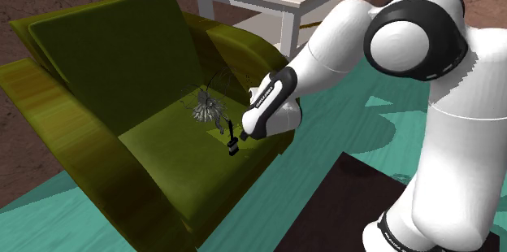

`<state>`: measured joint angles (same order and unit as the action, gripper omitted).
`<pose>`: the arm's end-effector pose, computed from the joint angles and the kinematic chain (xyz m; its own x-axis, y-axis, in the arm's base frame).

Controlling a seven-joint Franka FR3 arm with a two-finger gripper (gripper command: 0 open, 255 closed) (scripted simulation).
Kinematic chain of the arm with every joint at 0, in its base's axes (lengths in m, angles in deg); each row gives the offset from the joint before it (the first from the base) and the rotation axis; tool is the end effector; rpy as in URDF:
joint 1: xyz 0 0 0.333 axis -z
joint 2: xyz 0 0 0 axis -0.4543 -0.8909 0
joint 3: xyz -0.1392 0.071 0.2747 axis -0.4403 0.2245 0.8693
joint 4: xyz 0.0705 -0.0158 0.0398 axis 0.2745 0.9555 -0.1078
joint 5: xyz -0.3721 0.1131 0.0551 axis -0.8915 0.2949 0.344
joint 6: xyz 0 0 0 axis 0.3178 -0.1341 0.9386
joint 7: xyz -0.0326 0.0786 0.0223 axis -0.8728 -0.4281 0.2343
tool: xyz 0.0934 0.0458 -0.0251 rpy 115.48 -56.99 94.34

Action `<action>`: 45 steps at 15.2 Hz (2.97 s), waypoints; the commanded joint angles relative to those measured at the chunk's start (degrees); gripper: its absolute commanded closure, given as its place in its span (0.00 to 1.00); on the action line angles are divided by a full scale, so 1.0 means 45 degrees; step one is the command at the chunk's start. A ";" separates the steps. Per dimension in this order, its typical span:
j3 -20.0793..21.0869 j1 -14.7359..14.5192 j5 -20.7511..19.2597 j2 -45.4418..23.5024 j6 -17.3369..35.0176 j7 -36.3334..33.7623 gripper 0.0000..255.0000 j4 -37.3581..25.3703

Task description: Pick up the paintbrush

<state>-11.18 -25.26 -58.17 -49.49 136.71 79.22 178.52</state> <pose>0.5218 -0.0380 0.2090 0.9113 0.1816 0.3696 0.1711 -0.9833 0.0612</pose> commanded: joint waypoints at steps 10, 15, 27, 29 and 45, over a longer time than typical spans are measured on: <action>0.2006 0.1685 -0.0348 -0.5462 0.1947 0.0970 0.00 -0.4731; 0.2180 0.1853 -0.0500 -0.6380 0.2393 0.1058 0.00 -0.5201; 0.2232 0.1910 -0.0556 -0.6666 0.2528 0.1087 1.00 -0.5349; 0.2224 0.1897 -0.0552 -0.6673 0.2521 0.1082 1.00 -0.5364; 0.1560 0.1273 -0.0150 -0.3928 0.1056 0.0771 1.00 -0.4077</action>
<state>-3.93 -19.30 -58.91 -67.75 141.84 82.81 159.95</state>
